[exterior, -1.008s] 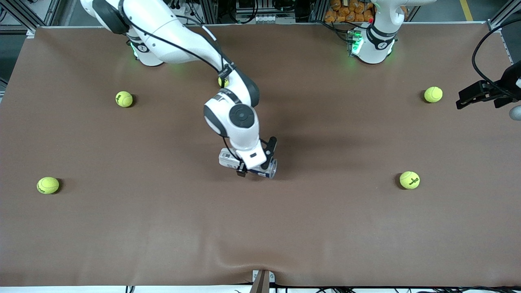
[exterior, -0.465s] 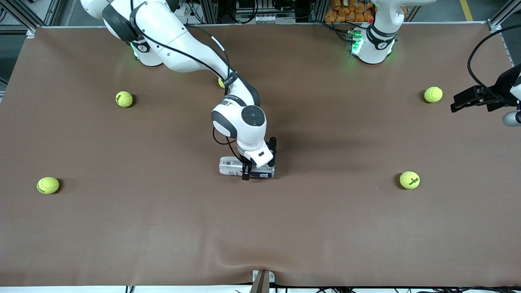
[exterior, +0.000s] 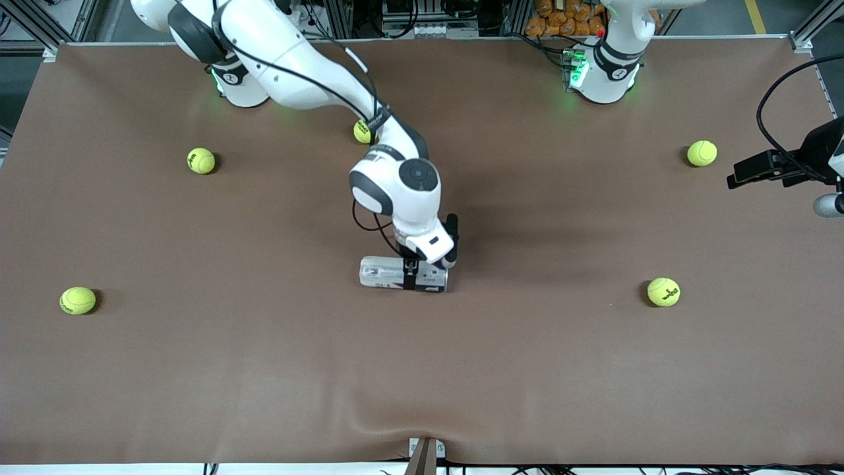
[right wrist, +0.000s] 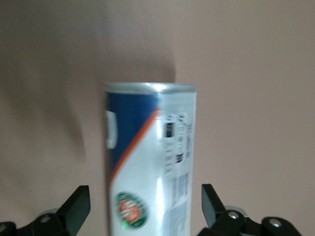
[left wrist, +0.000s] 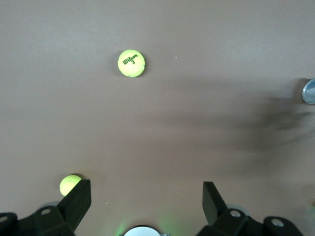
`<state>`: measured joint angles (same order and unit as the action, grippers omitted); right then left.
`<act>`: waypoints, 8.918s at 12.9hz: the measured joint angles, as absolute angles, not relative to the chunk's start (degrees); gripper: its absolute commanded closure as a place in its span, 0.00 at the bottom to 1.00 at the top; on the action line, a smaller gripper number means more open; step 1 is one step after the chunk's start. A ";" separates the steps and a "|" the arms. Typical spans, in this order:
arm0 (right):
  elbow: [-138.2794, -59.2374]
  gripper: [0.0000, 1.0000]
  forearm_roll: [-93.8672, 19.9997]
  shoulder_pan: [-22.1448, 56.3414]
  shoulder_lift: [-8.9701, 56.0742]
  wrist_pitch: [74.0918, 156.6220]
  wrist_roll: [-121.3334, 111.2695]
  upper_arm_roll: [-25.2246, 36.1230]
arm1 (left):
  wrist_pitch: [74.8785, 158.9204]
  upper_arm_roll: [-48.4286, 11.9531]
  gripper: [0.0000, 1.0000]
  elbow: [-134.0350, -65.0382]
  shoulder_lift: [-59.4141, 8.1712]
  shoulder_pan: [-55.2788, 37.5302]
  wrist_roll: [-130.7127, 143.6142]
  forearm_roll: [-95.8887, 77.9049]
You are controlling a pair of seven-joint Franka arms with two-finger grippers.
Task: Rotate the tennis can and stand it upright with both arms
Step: 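Open and withdraw the right gripper while the left gripper reaches in, then move the left gripper to the can's open end and grasp it, then lift the can with the left gripper and rotate it upright, then lower the upright can onto the table with the left gripper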
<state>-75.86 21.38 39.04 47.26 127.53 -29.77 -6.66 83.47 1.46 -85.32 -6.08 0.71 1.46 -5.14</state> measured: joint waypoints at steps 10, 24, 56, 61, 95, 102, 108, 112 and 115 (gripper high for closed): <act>-75.39 0.00 12.04 21.23 28.53 105.31 -27.55 -6.39 | 83.83 1.65 0.00 -85.66 -17.33 3.96 -6.02 -32.22; -81.46 0.00 3.12 3.03 5.91 85.21 -9.48 -0.03 | 97.14 -5.07 0.00 -93.60 -29.86 3.43 -25.12 -57.66; -86.32 0.00 -0.47 3.20 -1.84 80.33 2.49 8.70 | 115.24 -6.71 0.21 -91.19 -52.21 -16.48 -41.73 -98.26; -86.64 0.00 -0.47 3.22 -1.76 80.36 2.48 8.69 | 116.26 -6.71 0.79 -91.11 -52.25 -18.07 -41.73 -99.57; -86.72 0.00 -0.47 3.34 -1.64 80.74 2.36 8.47 | 115.82 -6.20 1.00 -80.56 -29.08 -30.28 49.93 -12.44; -86.72 0.00 -0.48 3.56 -1.64 80.76 2.34 8.37 | 113.35 -5.93 1.00 -80.46 -30.57 -41.48 69.76 3.87; -86.72 0.00 -0.48 3.60 -1.64 80.78 2.33 8.39 | 113.49 -5.81 1.00 -80.33 -33.23 -42.65 72.36 4.08; -86.72 0.00 -0.47 3.60 -1.64 80.98 2.33 8.39 | 113.45 -5.72 0.77 -80.30 -33.27 -43.07 72.93 4.34; -86.72 0.00 -0.47 3.60 -1.64 81.15 2.33 8.40 | 113.45 -5.69 0.52 -80.35 -33.86 -43.42 73.87 4.34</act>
<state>-86.72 -0.47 3.60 -1.64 81.15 2.33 8.40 113.45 -5.69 -80.35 -33.86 -43.42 73.87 4.34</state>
